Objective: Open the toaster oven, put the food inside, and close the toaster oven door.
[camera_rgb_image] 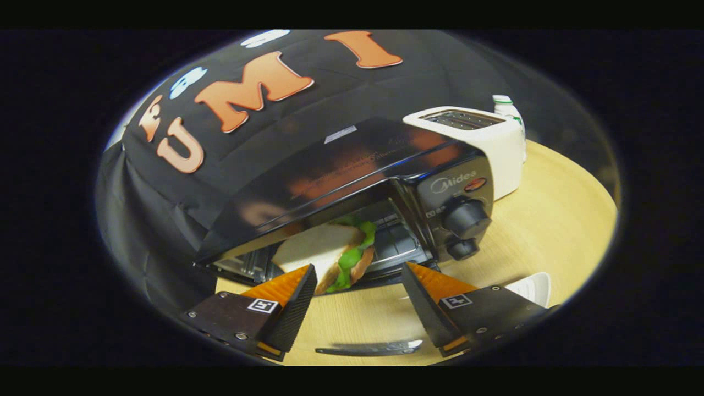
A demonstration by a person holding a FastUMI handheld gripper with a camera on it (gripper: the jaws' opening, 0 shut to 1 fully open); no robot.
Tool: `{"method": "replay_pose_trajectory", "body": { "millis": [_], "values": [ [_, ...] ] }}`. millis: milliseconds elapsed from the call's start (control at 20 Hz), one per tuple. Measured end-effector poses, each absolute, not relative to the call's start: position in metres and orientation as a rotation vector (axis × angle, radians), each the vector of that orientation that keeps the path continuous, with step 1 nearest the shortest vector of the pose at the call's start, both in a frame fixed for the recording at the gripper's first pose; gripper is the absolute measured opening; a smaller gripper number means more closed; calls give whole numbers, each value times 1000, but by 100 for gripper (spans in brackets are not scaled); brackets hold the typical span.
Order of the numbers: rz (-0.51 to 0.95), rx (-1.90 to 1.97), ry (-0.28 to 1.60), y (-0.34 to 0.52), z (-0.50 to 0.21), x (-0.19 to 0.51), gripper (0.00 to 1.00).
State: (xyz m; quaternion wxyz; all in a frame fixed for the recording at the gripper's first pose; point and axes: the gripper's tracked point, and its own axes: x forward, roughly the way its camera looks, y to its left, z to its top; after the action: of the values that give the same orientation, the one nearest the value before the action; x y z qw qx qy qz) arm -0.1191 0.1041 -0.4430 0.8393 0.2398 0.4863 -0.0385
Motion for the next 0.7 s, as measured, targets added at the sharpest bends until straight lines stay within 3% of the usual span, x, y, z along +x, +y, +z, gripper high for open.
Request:
{"method": "replay_pose_trajectory", "body": {
  "millis": [700],
  "values": [
    [285, 159, 1232, 134, -419, -272, 92]
  ]
}}
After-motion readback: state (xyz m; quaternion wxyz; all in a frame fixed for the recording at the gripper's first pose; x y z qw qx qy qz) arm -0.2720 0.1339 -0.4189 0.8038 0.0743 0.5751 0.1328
